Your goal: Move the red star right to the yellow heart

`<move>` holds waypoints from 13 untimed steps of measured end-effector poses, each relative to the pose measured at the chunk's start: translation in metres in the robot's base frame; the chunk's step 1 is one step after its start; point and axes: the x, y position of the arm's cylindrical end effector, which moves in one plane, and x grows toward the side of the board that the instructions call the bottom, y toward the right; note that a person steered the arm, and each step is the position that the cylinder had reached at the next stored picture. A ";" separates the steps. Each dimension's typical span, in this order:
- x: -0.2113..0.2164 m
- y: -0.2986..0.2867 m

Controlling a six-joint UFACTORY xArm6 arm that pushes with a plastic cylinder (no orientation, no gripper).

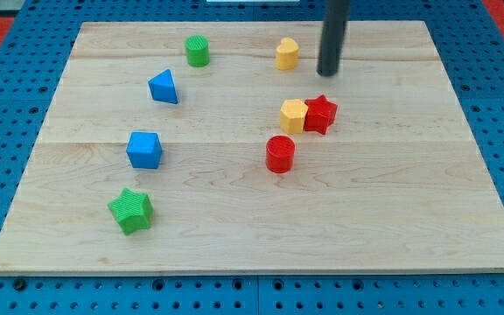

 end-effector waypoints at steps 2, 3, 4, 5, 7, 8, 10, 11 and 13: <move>0.100 0.010; 0.082 -0.034; 0.064 -0.040; 0.044 -0.030; 0.008 0.011; -0.026 0.012; -0.052 0.026; 0.018 0.047; 0.101 -0.026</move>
